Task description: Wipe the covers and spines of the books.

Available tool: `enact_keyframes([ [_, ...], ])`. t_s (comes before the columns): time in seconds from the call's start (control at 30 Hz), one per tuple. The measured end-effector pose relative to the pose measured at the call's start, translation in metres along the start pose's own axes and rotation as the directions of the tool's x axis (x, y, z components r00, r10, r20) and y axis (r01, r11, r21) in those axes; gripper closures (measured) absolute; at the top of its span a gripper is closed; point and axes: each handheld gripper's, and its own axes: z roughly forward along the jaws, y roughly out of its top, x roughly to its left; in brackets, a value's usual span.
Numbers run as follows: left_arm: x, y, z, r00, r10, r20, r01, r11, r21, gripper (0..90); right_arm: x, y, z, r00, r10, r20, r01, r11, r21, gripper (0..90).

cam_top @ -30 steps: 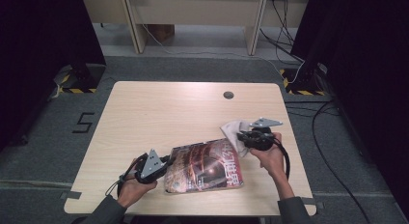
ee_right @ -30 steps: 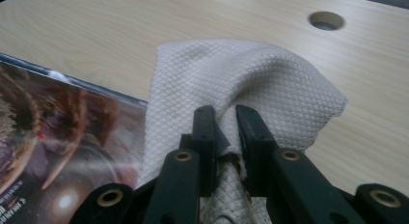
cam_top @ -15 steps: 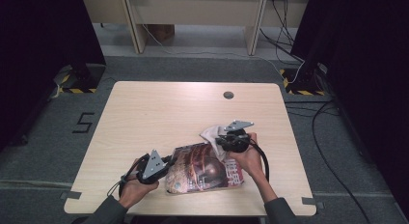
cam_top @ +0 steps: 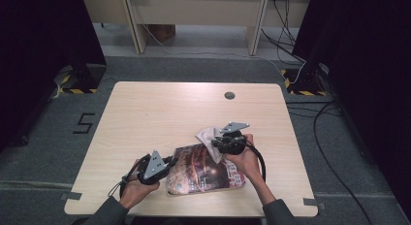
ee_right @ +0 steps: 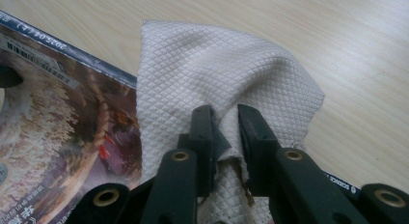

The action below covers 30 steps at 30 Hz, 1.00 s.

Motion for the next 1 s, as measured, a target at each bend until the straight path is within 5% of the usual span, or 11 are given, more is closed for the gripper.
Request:
enact_keyframes([
  [0.3, 0.0, 0.0, 0.0, 0.9999, 0.006, -0.009, -0.006, 0.9999, 0.009, 81.7, 0.035, 0.022, 0.001, 0.9952, -0.078, -0.059, 0.076, 0.996, -0.038, 77.3],
  [0.73, -0.001, 0.0, 0.002, 0.9998, 0.008, -0.02, -0.008, 1.0, 0.003, 81.2, 0.086, 0.048, -0.001, 0.9737, -0.176, -0.145, 0.161, 0.981, -0.106, 76.8],
  [0.83, -0.002, 0.0, 0.001, 0.9998, 0.012, -0.016, -0.012, 0.9999, 0.004, 81.0, 0.085, 0.049, 0.0, 0.9707, -0.189, -0.148, 0.174, 0.978, -0.111, 77.2],
  [1.0, -0.003, 0.0, 0.0, 0.9997, 0.018, -0.019, -0.018, 0.9998, 0.002, 80.6, 0.071, 0.045, -0.001, 0.978, -0.151, -0.144, 0.14, 0.987, -0.082, 77.6],
])
